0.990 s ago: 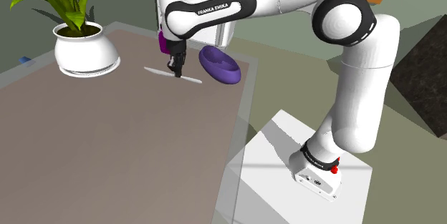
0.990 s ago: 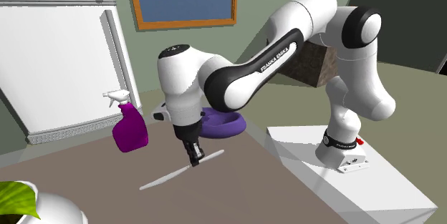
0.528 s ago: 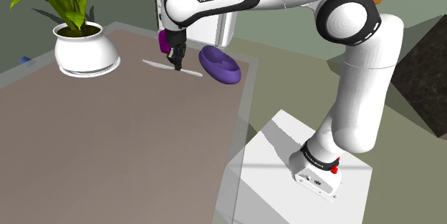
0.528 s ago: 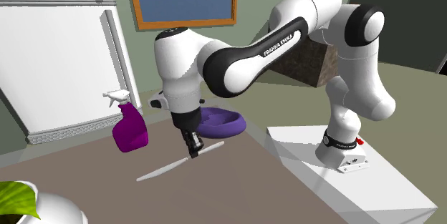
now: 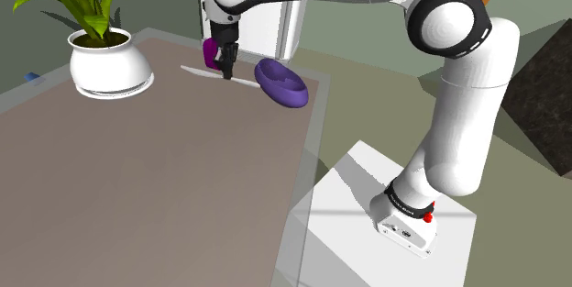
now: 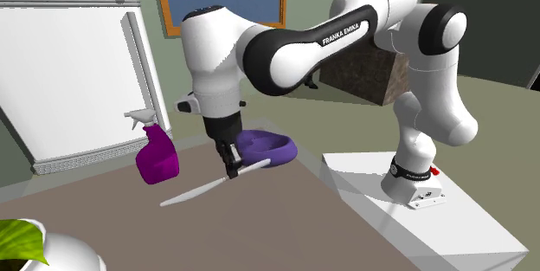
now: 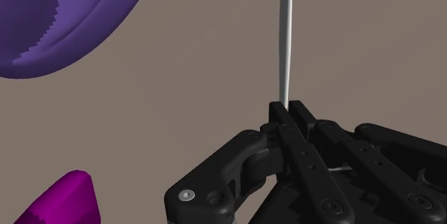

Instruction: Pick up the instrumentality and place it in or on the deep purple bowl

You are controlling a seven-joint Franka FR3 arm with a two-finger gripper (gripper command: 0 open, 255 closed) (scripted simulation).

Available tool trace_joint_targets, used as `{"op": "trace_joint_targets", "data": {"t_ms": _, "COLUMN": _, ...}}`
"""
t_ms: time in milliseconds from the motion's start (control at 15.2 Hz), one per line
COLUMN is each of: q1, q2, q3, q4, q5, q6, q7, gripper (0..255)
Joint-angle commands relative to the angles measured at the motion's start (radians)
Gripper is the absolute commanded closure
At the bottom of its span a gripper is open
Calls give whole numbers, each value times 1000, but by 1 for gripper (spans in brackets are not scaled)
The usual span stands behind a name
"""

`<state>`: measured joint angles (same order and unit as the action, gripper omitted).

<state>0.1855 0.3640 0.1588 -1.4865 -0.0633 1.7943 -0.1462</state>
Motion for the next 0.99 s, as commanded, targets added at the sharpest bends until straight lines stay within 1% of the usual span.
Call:
{"op": "trace_joint_targets", "data": {"t_ms": 0, "q1": 1, "q2": -5, "q3": 1, "q4": 23, "q5": 1, "q6": -28, "q7": 0, "gripper": 255}}
{"op": "trace_joint_targets", "data": {"t_ms": 726, "q1": 6, "q2": 2, "q3": 2, "q4": 172, "q5": 1, "q6": -171, "q7": -2, "gripper": 255}}
{"op": "trace_joint_targets", "data": {"t_ms": 924, "q1": -39, "q2": -86, "q3": -13, "q4": 56, "q5": 15, "q6": -140, "q7": -59, "gripper": 255}}
